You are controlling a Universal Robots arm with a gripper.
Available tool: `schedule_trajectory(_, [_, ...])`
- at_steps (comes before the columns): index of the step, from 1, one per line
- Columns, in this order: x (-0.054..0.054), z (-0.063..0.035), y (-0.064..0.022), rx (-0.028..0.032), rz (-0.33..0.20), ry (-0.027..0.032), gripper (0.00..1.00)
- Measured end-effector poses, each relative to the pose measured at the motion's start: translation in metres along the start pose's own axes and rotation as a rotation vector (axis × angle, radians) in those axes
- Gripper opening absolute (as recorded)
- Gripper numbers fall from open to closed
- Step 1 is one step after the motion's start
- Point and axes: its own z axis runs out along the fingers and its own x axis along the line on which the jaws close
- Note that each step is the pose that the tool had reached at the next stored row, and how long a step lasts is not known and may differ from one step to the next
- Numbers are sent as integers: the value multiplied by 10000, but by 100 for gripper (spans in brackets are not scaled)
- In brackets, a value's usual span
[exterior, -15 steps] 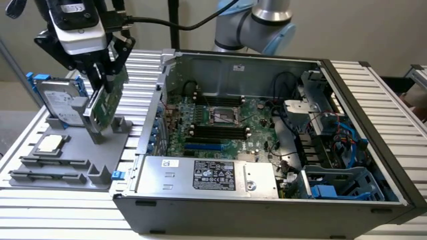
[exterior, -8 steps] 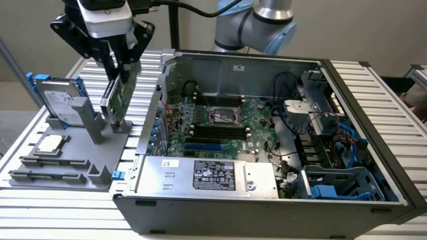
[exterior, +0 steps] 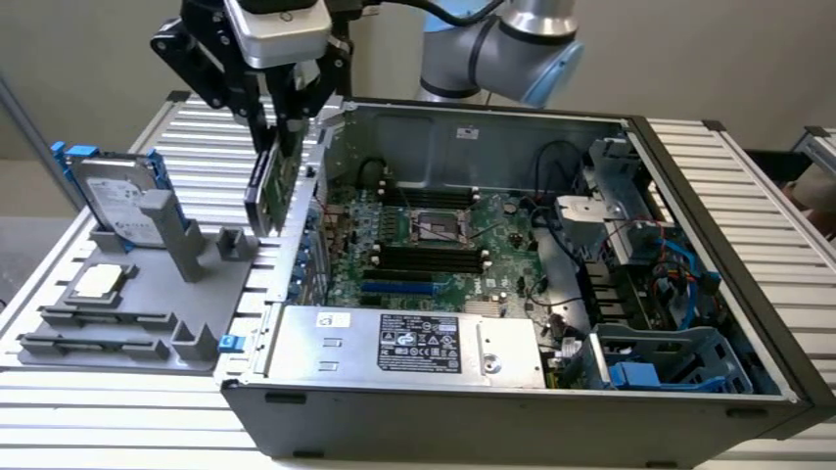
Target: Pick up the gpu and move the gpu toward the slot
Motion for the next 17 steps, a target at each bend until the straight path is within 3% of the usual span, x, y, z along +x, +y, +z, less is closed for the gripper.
schedule_trajectory(5, [-228,-7,2,-76,-1,4,26])
schedule_trajectory(17, [-774,23,19,-80,-1,4,26])
